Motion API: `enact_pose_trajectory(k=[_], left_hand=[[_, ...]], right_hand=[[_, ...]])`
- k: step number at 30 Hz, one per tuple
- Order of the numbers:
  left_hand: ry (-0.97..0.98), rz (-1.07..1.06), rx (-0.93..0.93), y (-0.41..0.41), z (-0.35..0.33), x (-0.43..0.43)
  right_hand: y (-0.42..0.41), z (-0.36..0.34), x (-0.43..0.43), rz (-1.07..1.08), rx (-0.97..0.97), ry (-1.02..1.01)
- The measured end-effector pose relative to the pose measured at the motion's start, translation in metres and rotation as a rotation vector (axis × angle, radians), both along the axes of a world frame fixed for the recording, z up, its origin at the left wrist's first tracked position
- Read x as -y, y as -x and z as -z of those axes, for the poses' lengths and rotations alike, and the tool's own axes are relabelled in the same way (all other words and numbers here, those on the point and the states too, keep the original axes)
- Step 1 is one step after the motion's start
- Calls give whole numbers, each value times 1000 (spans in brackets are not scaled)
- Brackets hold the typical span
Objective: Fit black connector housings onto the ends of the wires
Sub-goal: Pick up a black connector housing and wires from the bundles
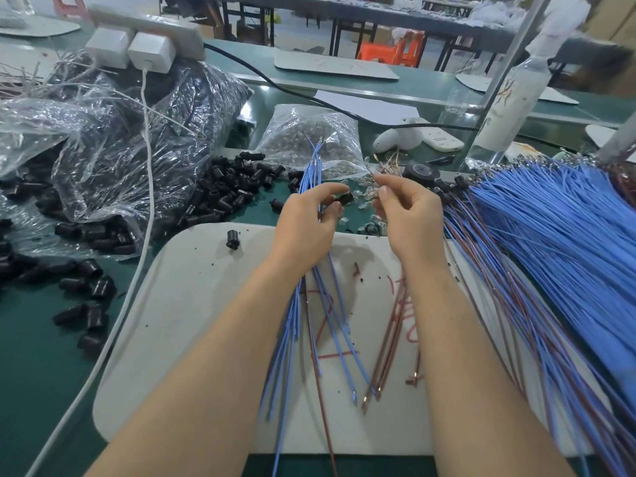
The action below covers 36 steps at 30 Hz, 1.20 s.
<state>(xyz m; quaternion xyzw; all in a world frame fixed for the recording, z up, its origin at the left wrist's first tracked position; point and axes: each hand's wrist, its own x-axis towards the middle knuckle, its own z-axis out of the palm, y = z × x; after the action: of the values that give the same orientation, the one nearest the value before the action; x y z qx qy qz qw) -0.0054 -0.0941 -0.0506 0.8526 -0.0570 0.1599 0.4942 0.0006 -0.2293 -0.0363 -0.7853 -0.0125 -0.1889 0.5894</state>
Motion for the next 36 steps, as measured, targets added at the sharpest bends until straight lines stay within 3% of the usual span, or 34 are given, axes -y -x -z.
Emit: enact_pose_trajectory(k=[7, 11, 18, 26, 31, 36], left_hand=[[156, 1, 48, 4, -1, 1], [180, 18, 46, 2, 0, 0], [182, 50, 61, 1, 0, 0], [42, 61, 75, 4, 1, 2], [-153, -101, 126, 4, 3, 3], [-201, -179, 109, 5, 1, 3]], right_hand=[[2, 3, -7, -37, -69, 124], [5, 0, -10, -90, -85, 89], [10, -3, -15, -127, 13, 219], [11, -1, -18, -18, 130, 387], [14, -1, -22, -14, 196, 439], [15, -1, -26, -21, 231, 491]])
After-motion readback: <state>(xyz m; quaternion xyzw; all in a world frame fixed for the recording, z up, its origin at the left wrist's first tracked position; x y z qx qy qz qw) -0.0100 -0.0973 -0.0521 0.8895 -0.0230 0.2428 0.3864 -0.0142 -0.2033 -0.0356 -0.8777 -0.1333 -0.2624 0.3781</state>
